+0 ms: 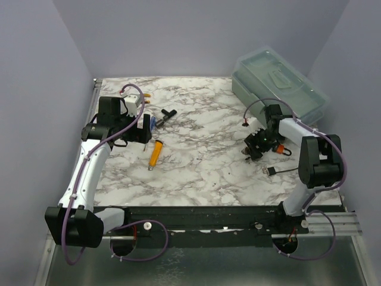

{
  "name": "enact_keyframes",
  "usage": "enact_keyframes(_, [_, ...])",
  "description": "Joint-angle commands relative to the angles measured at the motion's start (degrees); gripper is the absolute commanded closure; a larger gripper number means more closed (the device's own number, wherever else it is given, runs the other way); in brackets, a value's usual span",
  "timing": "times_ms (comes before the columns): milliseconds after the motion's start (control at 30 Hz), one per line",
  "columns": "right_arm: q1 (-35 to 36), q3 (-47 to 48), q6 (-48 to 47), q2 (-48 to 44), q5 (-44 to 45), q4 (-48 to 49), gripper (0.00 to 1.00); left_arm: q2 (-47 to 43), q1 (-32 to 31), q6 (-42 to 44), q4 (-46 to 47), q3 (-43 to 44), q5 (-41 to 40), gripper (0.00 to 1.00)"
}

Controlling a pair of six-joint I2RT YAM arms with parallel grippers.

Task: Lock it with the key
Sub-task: Adjust the lock at the center of the board.

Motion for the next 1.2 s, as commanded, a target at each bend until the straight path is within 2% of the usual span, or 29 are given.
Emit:
enact_keyframes(0, [4.89,2.49,-4.71,3.09,-7.32,4.00,0.30,-1.16,-0.19,1.24,1.11,-0.93,-0.47,0.01])
enact_keyframes(233, [15.49,6.93,-9.86,7.89,-10.27,8.30,0.26,-0.19,-0.21,0.94,1.14,-0.57,0.12,0.01])
enact_keyframes(400, [20.66,11.80,-10.38,8.29,-14.51,8.66,0.15,-0.35,-0.24,0.61,0.88,-0.10,-0.03,0.01])
enact_keyframes(500, [20.79,14.46,-5.82,5.21,-18.92,7.40,0.11,-0.58,-0.19,0.68,0.53,0.18,0.12,0.01])
enact_keyframes(567, [20.82,14.54,-0.95,2.58,-18.10,8.06,0.10,-0.45,-0.19,0.82,0.50,0.19,0.12,0.01])
enact_keyframes(733, [20.80,10.90,18.33,-1.66,-12.44,10.32,0.09,0.76,-0.20,-0.13,0.56,0.85,0.29,0.01])
enact_keyframes(900, [20.79,4.23,35.16,-5.42,-11.79,13.82,0.09,1.21,-0.21,-1.05,1.49,0.87,0.60,0.01])
enact_keyframes(1033, [20.82,1.07,37.76,-5.95,-8.14,17.34,0.09,1.66,-0.21,-1.62,1.80,1.22,0.22,0.01])
enact_keyframes(1167, [20.80,3.58,37.91,-1.94,-6.07,15.70,0.10,1.66,-0.31,-2.48,2.25,1.29,0.06,0.01])
